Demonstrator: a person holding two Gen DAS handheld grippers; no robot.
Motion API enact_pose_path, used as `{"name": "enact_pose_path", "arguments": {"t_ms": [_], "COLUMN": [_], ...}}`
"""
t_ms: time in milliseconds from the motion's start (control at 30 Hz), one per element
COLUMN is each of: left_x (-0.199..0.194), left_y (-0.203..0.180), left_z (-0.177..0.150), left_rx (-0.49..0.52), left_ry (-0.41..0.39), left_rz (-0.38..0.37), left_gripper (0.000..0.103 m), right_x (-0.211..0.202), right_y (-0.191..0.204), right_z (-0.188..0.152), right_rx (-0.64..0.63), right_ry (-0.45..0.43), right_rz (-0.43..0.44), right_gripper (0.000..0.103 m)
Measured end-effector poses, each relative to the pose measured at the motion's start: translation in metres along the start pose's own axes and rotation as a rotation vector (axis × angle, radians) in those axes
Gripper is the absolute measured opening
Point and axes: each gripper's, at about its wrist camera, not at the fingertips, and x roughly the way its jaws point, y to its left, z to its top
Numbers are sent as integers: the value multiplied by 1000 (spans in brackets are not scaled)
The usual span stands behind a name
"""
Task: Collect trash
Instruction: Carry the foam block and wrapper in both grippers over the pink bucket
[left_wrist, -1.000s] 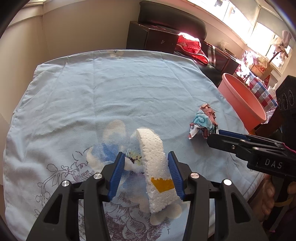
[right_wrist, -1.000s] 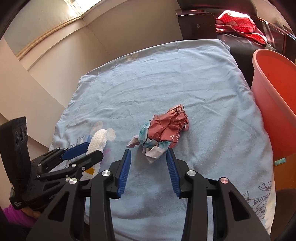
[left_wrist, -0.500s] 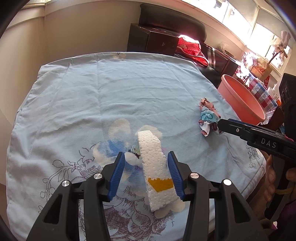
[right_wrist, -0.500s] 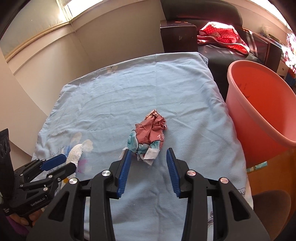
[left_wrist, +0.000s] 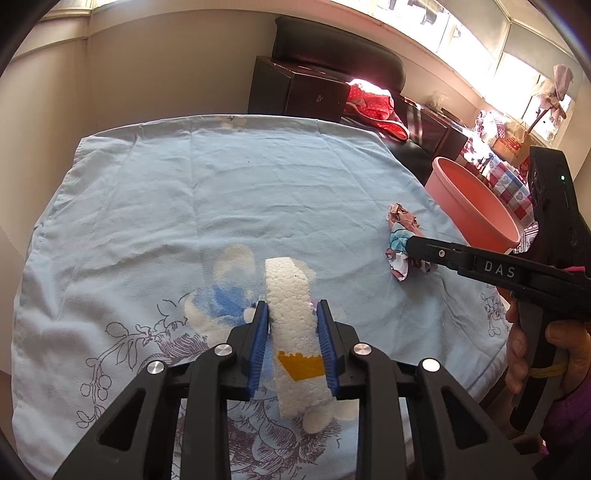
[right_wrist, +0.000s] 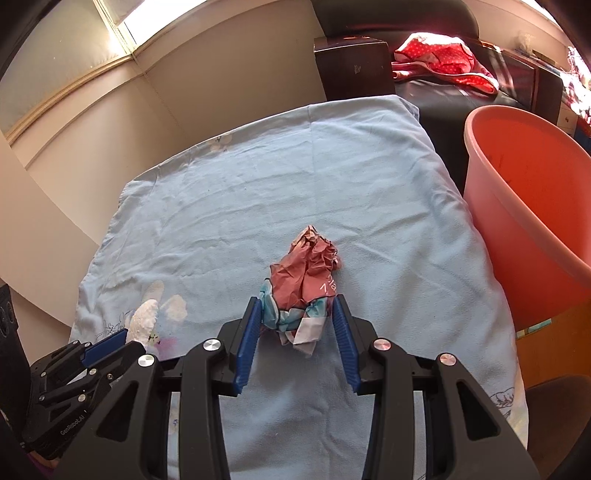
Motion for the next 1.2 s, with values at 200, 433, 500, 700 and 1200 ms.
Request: {"name": "enact_pose_path", "arguments": {"t_ms": [200,433,500,700,1200], "left_x": [-4,-13,-16,-24,-28], "left_y": [-1,-10,-15,-35,-117], "left_z": [6,15,20,39,87], "left_rx": [-10,-13,-10,8,121], "left_ry": [-26,-87,-113,-191,-325], "left_rz": [-4,-20,-27,-56,-166], "left_gripper": [26,26,26,26,26], "right_x": [-8,-30,-39,-64,-118], "right_y": [-2,2,2,1,-41], "right_z": [-6,-9,-8,-6,4], "right_rx": [-19,-70,-81,-121,-82], "right_ry": [-19,-111,-146,-242,-437], "right_rz": [29,28,26,9,-98], "right_gripper": [32,31,31,32,32]}}
